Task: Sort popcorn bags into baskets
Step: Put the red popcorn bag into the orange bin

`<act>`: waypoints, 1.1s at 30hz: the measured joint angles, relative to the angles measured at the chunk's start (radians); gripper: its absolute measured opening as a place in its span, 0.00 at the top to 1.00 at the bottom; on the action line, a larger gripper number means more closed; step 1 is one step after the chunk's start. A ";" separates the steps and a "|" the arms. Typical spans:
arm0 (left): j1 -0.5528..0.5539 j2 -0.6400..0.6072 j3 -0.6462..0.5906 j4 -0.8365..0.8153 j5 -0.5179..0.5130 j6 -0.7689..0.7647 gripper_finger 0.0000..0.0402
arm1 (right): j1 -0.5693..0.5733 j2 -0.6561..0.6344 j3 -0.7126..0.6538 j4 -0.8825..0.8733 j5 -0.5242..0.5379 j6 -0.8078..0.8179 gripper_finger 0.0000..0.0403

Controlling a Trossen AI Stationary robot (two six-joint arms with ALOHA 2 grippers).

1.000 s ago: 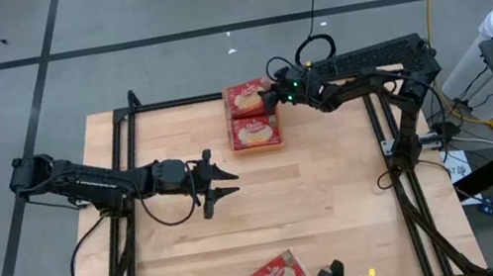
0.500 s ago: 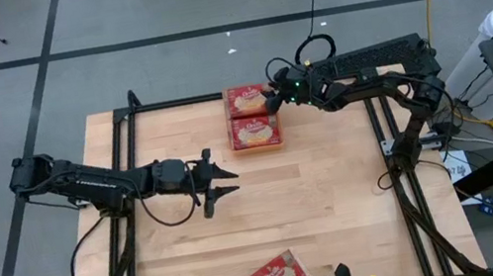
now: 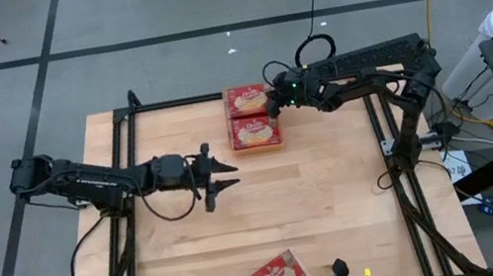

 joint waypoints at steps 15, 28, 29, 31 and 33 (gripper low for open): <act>-0.001 0.000 0.000 0.011 -0.001 -0.032 0.62 | -0.007 -0.029 0.000 0.169 -0.112 0.031 0.99; -0.155 0.038 0.001 -0.129 -0.056 -0.252 0.50 | 0.156 -0.245 -0.001 -0.068 -0.242 -0.078 0.98; -0.181 0.051 0.000 -0.134 -0.062 -0.276 0.48 | 0.173 -0.257 -0.001 -0.100 -0.242 -0.097 0.98; -0.234 0.091 0.001 -0.100 -0.080 -0.324 0.44 | 0.206 -0.282 -0.001 -0.150 -0.242 -0.134 0.98; -0.291 0.142 0.002 -0.082 -0.103 -0.375 0.39 | 0.236 -0.305 -0.001 -0.199 -0.242 -0.155 0.98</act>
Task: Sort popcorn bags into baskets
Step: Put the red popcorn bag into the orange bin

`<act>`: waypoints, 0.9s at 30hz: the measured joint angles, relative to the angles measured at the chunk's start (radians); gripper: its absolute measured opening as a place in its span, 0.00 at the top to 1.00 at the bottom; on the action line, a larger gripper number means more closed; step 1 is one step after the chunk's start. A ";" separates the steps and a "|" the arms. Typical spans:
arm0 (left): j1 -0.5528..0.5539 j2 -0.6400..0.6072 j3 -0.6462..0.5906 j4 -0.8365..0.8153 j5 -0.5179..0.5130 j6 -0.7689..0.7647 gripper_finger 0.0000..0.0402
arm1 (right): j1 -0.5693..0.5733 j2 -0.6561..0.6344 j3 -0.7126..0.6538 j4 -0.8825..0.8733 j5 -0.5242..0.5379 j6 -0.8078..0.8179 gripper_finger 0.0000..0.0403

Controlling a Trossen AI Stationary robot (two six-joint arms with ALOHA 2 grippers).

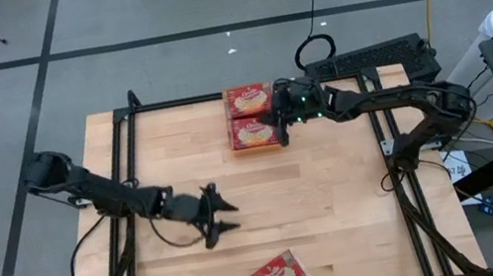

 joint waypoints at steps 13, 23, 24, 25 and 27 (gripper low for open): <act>-0.283 0.357 0.102 0.205 -0.008 -0.229 0.38 | 0.184 -0.155 -0.193 0.050 0.030 -0.006 0.98; -0.360 0.472 0.207 0.160 -0.036 -0.253 0.46 | 0.295 -0.203 -0.292 0.195 0.242 0.008 0.98; -0.367 0.489 0.229 0.145 -0.051 -0.253 0.47 | 0.303 -0.203 -0.293 0.196 0.243 0.011 0.98; -0.371 0.506 0.249 0.125 -0.062 -0.254 0.47 | 0.312 -0.203 -0.293 0.198 0.242 0.013 0.98; -0.383 0.532 0.280 0.073 -0.108 -0.260 0.47 | 0.328 -0.203 -0.293 0.199 0.242 0.013 0.98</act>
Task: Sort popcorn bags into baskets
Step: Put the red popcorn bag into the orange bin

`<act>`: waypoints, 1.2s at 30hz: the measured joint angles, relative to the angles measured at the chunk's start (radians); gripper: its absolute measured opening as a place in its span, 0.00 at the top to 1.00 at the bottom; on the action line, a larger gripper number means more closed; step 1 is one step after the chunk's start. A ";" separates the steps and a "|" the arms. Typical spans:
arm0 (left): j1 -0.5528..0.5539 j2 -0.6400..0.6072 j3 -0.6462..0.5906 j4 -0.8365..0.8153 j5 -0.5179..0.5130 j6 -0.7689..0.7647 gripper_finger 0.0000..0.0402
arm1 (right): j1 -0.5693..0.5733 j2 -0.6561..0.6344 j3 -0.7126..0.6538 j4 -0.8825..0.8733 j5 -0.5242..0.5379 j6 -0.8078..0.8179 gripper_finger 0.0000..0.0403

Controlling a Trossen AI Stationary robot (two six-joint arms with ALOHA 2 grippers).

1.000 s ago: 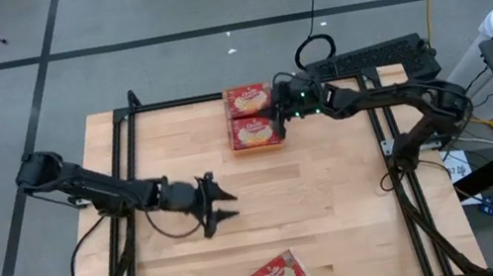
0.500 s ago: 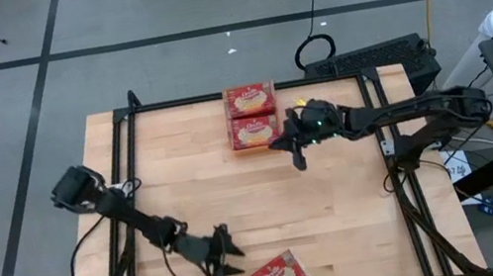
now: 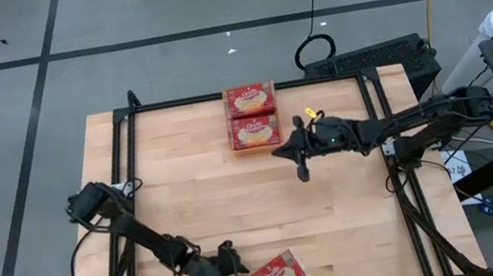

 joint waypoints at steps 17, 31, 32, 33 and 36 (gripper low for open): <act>0.032 0.069 0.095 -0.135 -0.073 0.018 0.95 | 0.114 0.000 0.000 0.017 0.000 0.013 0.98; 0.283 -0.277 0.090 -0.597 -0.172 0.521 0.99 | 0.174 -0.147 -0.002 -0.250 0.331 -0.024 0.98; 0.305 -0.310 0.090 -0.635 -0.177 0.563 0.99 | 0.178 -0.164 -0.009 -0.260 0.340 -0.031 0.98; 0.329 -0.344 0.089 -0.668 -0.181 0.610 1.00 | 0.182 -0.182 -0.021 -0.254 0.340 -0.037 0.98; 0.409 -0.423 0.090 -0.699 -0.184 0.752 1.00 | 0.193 -0.233 -0.088 -0.233 0.340 -0.034 0.98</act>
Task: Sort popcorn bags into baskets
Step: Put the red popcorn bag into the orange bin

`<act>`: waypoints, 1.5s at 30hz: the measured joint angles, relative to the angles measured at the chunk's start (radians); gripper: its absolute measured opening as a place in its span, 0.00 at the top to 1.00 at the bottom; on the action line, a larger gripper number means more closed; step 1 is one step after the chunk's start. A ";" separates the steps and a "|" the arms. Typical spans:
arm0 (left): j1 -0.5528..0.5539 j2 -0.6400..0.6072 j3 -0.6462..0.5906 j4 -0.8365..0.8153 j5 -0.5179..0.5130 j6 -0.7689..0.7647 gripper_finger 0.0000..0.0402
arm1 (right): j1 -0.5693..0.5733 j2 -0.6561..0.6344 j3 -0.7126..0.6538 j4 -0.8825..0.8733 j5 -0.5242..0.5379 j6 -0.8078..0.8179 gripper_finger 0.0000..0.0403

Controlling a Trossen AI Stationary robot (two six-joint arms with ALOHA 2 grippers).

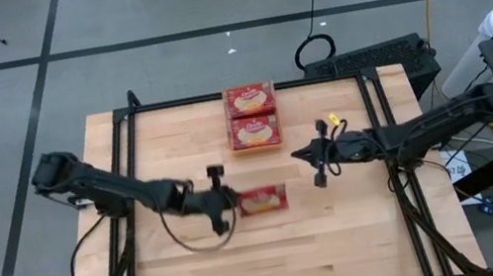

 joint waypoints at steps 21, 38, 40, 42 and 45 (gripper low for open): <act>0.580 -0.259 0.000 0.102 0.223 0.653 1.00 | -0.008 -0.111 -0.405 0.411 -0.003 0.051 0.98; 0.732 -0.123 0.000 0.241 0.485 0.593 1.00 | -0.008 -0.110 -0.454 0.441 -0.004 0.076 0.98; 0.736 -0.090 0.000 0.244 0.484 0.593 1.00 | -0.008 -0.110 -0.454 0.445 -0.004 0.076 0.98; 0.739 -0.060 0.000 0.242 0.483 0.590 1.00 | -0.008 -0.110 -0.454 0.442 -0.005 0.085 0.98; 0.747 -0.022 0.000 0.241 0.483 0.593 0.99 | -0.008 -0.110 -0.454 0.442 -0.006 0.099 0.98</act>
